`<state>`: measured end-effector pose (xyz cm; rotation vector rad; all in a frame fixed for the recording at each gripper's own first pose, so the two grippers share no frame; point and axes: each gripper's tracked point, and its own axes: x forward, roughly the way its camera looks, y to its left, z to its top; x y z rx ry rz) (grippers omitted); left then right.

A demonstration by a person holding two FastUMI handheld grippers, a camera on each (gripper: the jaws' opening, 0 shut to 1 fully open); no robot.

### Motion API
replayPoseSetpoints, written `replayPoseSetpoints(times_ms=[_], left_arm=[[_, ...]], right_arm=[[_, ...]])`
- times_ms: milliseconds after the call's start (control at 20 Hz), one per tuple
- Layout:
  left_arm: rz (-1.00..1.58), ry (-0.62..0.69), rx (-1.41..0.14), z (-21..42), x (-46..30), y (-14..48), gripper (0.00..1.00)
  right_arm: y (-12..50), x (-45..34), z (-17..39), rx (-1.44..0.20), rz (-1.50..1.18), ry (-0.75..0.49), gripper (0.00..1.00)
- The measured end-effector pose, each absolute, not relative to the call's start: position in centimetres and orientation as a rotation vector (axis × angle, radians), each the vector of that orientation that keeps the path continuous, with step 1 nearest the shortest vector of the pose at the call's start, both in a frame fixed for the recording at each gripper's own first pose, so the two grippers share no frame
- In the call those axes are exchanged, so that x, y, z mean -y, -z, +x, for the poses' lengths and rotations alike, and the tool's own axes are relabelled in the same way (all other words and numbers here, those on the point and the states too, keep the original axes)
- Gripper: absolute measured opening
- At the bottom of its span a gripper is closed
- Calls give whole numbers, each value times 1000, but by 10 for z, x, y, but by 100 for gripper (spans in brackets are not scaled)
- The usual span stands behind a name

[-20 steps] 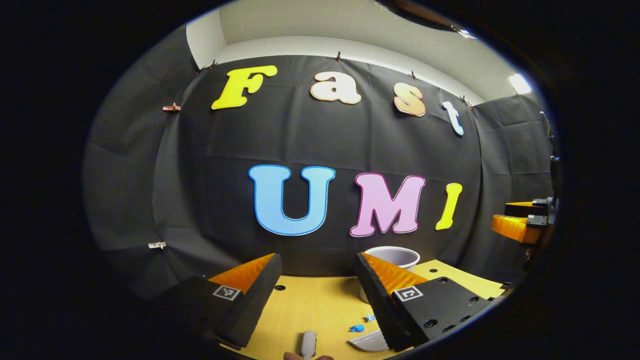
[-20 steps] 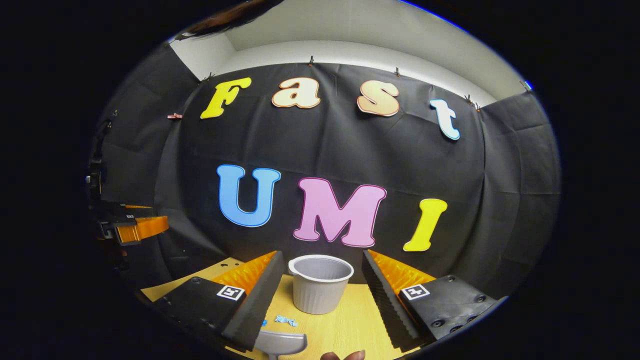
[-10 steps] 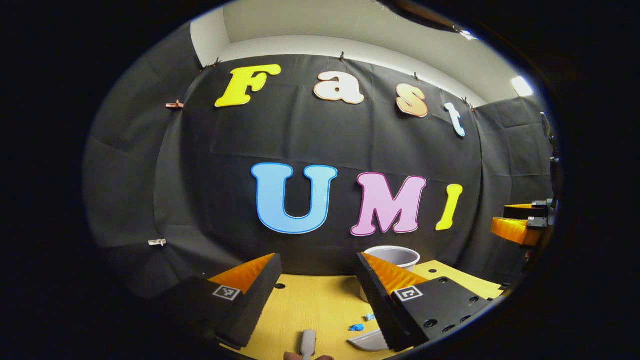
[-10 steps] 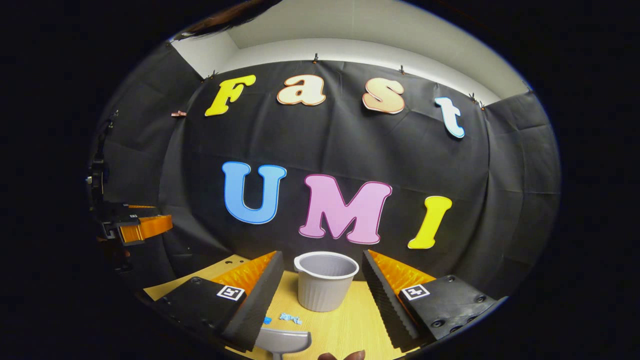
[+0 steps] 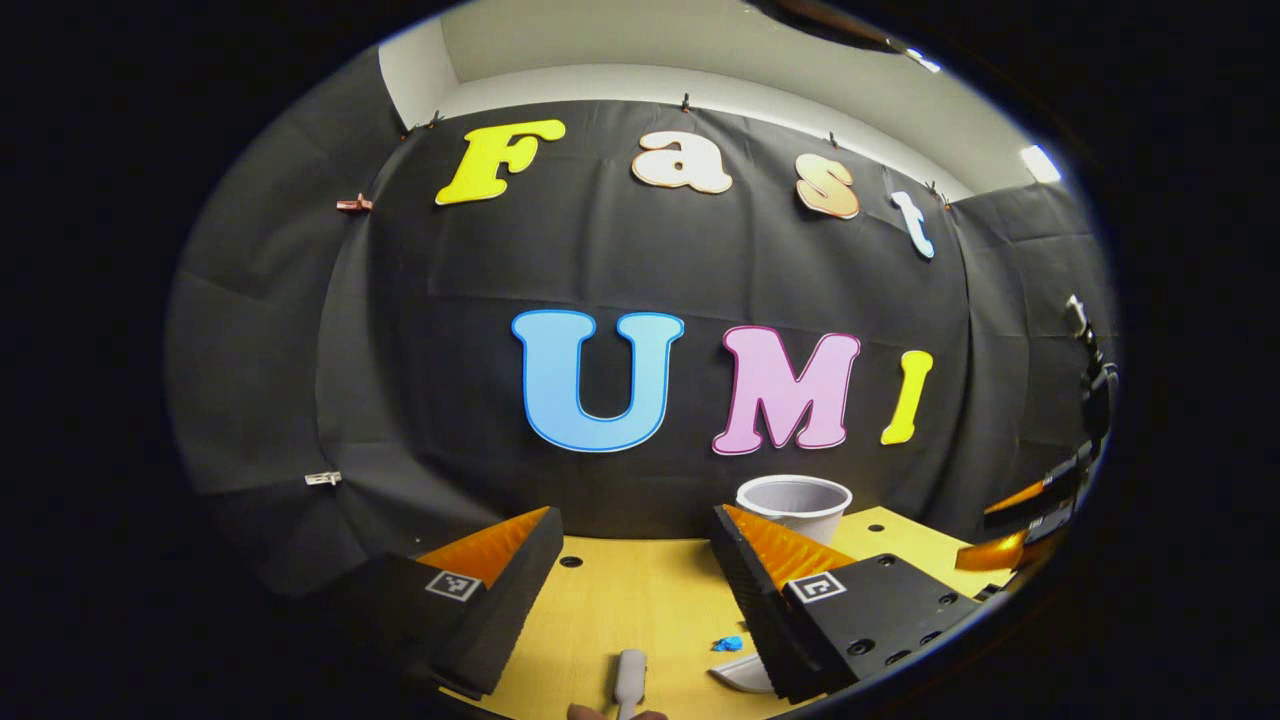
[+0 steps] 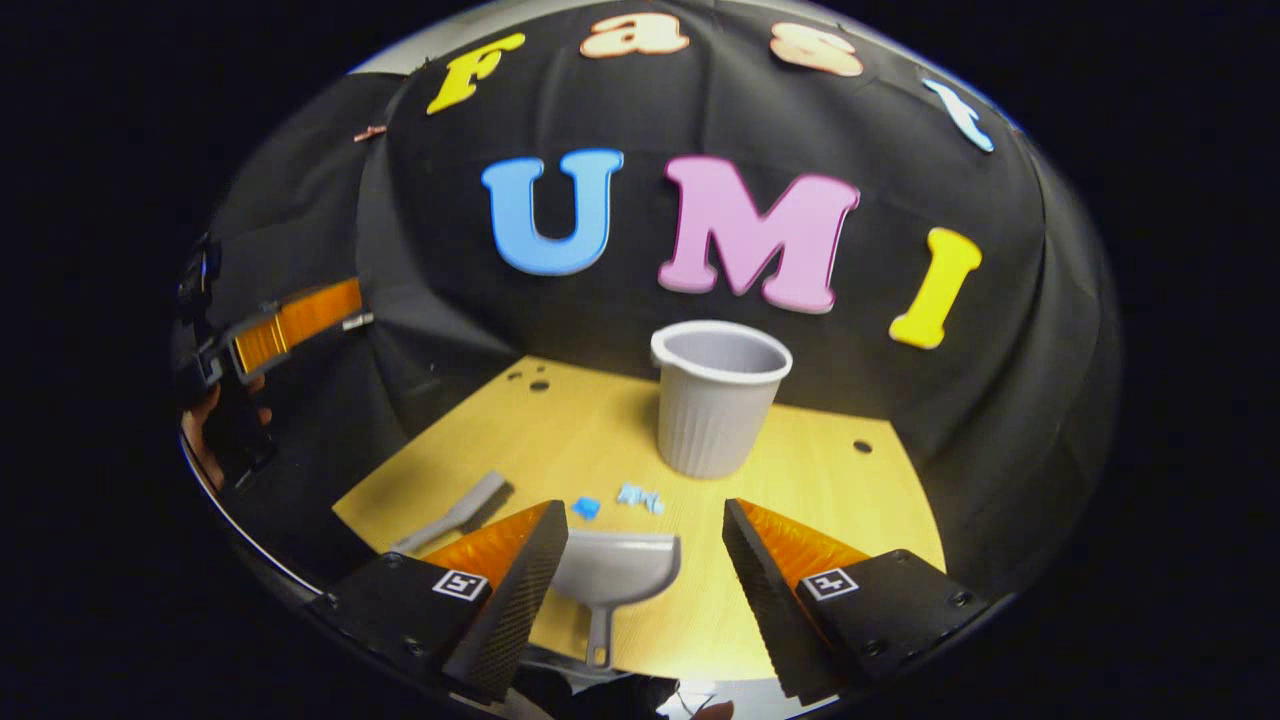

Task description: Pick up the small broom and dustpan from the desktop, sweep the trash into the dustpan with the broom, and then empty the trash into the garbage bin.

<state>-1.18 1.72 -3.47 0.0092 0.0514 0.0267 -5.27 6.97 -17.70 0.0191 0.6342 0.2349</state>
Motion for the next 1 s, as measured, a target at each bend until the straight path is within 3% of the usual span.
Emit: replayPoseSetpoints(times_ms=[400,1000], left_arm=[[-12,-67,-99,-17,-33,58,95],[-11,-145,-158,-29,-65,83,96]], right_arm=[[313,-95,-107,-1051,-6,-311,92],[440,-139,-104,-1302,19,-308,89]])
